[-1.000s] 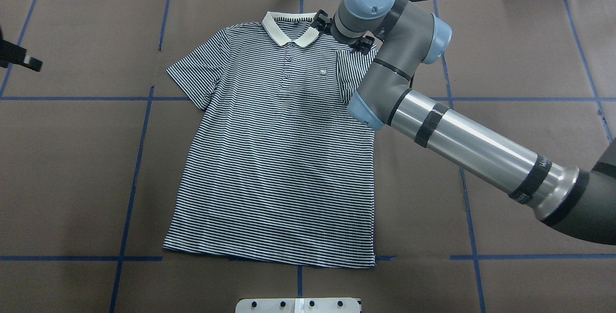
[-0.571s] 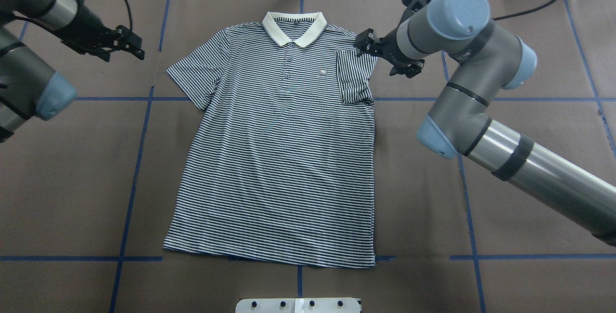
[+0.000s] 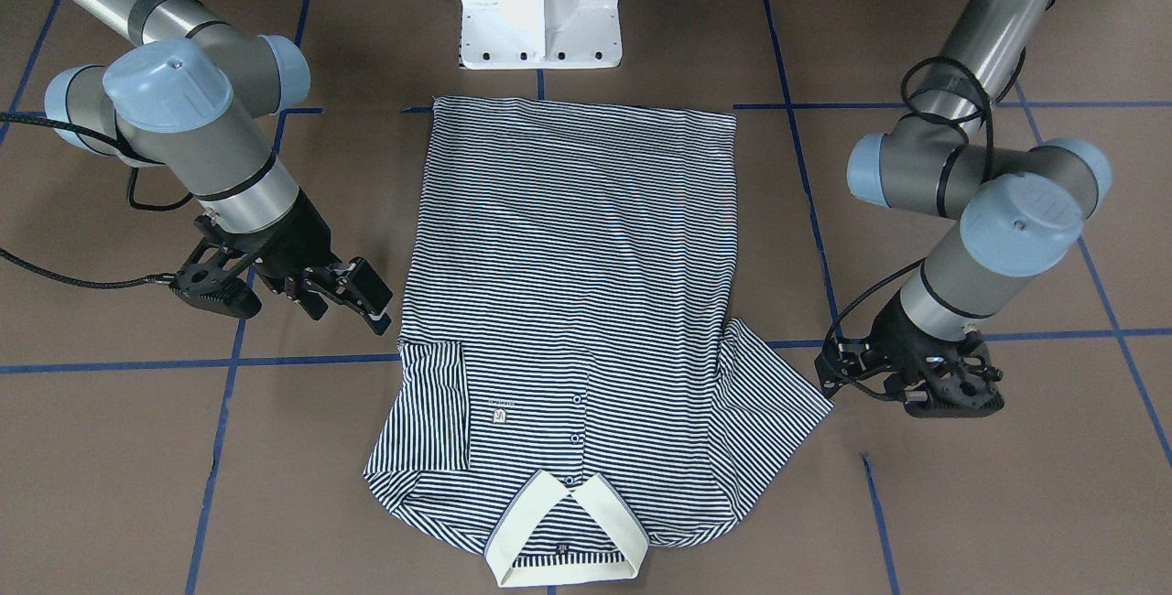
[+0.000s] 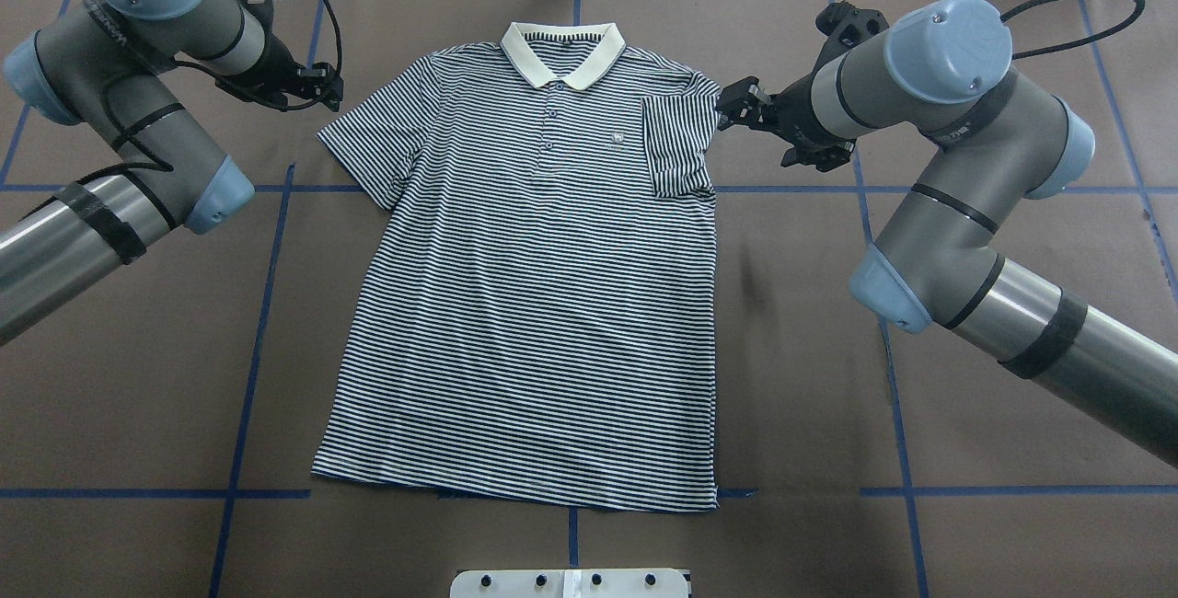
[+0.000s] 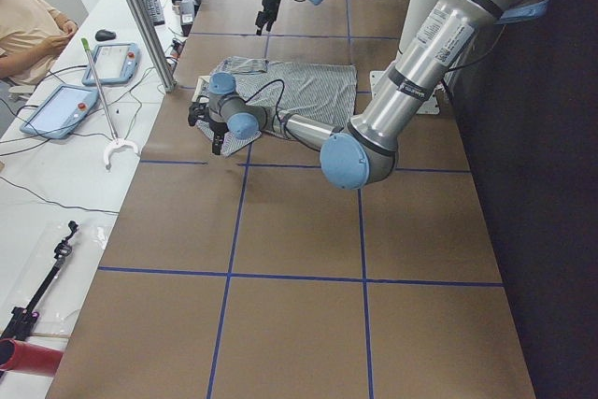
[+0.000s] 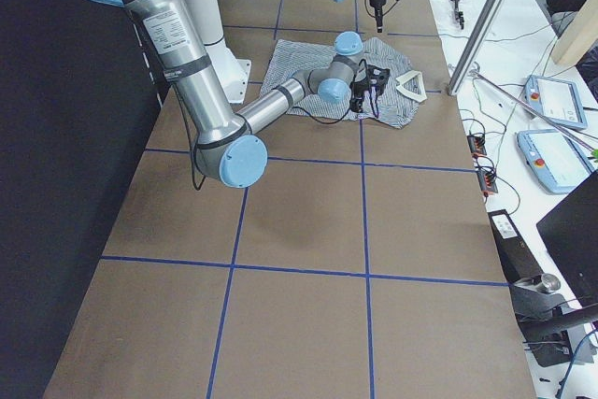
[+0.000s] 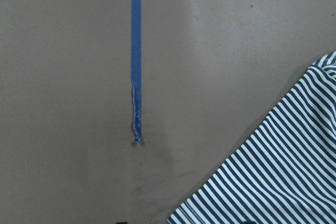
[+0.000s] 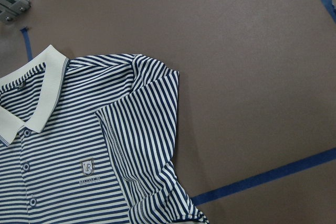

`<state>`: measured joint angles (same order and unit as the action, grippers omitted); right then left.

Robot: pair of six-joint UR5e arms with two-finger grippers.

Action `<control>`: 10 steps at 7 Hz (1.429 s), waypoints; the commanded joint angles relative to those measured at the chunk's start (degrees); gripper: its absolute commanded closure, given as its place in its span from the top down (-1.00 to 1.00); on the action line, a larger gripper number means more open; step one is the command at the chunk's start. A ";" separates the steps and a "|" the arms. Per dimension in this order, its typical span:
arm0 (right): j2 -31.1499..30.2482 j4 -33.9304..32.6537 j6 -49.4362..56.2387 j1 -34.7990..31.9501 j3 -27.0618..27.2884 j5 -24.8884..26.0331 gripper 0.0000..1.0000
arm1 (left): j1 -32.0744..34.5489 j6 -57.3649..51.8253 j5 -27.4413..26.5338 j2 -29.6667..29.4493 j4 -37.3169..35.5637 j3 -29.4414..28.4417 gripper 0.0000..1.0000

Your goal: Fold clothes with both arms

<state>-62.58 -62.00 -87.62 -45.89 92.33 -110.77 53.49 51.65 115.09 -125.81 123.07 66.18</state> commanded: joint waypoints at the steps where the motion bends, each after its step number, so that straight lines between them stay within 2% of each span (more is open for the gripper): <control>1: -0.09 -0.05 -0.10 0.02 0.04 0.03 1.00 | -2.33 0.03 -1.35 -0.49 0.86 -1.75 0.20; 7: -0.09 -0.05 -0.36 0.19 -0.57 0.56 1.00 | -2.78 -0.50 -1.35 -0.13 0.86 -2.28 -0.05; 8: -0.09 -0.05 -0.36 0.28 -0.66 0.56 1.00 | -2.78 -0.50 -1.44 -0.05 0.86 -2.55 -0.23; 9: -0.09 -0.05 -0.36 0.28 -0.66 0.64 1.00 | -2.78 -0.50 -1.36 -0.22 0.68 -2.55 -0.99; 10: -0.09 -0.05 -0.36 0.28 -0.66 0.73 1.00 | -2.78 -0.67 -1.35 -0.48 0.68 -2.55 -1.00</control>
<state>-62.67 -62.05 -87.98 -45.64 91.69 -110.14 50.72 51.11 113.71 -126.05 123.80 63.68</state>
